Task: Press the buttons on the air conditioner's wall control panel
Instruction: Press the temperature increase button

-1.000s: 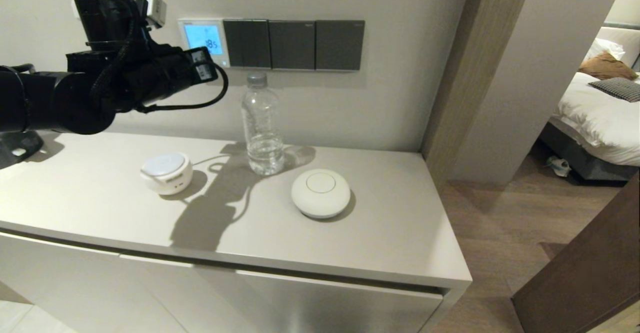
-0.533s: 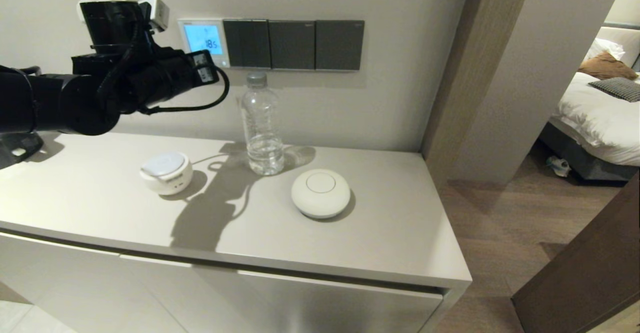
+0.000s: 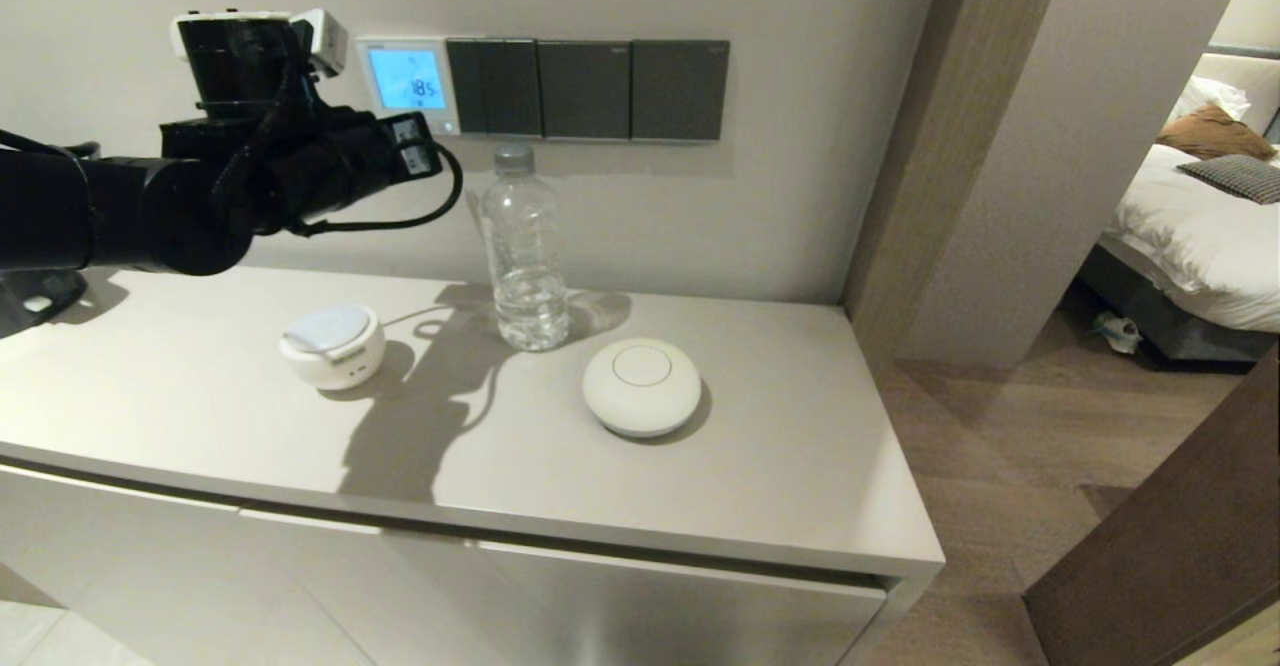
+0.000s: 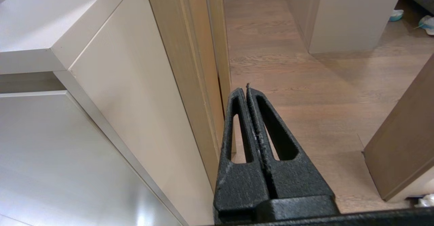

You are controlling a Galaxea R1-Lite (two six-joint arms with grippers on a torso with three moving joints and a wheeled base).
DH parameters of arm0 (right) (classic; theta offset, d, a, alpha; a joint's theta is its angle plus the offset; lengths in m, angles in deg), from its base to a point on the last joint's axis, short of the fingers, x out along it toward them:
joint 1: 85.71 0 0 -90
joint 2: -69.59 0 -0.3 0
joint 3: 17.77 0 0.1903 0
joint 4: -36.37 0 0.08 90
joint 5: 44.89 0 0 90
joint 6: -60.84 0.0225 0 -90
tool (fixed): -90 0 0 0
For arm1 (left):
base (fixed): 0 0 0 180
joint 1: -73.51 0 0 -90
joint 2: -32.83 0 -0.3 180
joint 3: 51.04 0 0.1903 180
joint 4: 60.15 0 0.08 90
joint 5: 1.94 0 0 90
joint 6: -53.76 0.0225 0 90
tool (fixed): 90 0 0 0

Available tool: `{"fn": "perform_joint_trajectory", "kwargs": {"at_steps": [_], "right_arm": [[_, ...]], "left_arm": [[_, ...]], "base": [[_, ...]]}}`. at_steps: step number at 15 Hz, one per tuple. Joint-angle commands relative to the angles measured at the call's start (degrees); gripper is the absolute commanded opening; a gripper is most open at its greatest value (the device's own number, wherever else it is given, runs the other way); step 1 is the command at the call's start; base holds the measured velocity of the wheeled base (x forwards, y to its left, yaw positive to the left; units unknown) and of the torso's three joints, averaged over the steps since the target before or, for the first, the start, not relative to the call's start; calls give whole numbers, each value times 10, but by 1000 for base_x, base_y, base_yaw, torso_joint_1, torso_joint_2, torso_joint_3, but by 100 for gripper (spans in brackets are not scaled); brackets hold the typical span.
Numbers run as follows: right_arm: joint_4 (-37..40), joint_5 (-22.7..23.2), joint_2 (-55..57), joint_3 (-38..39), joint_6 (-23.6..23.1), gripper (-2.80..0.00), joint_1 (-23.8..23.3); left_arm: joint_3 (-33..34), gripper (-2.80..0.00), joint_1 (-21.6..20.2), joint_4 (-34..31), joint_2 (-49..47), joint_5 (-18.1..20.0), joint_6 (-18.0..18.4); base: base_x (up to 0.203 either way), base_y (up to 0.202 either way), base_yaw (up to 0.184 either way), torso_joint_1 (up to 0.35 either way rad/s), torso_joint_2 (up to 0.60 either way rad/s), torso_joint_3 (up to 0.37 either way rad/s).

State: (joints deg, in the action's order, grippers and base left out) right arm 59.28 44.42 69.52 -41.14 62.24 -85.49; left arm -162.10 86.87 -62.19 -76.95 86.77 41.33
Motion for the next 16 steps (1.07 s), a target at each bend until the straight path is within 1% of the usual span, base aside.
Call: {"fn": "perform_joint_trajectory", "kwargs": {"at_steps": [1, 16], "right_arm": [[0, 0, -1, 2, 0, -280, 0], [0, 1, -1, 2, 0, -280, 0]], "left_arm": [[-2, -280, 0, 1, -3, 0, -1], [-28, -280, -2, -1, -27, -1, -1]], "base": [[0, 0, 0, 0, 0, 0], [0, 0, 0, 0, 0, 0]]}}
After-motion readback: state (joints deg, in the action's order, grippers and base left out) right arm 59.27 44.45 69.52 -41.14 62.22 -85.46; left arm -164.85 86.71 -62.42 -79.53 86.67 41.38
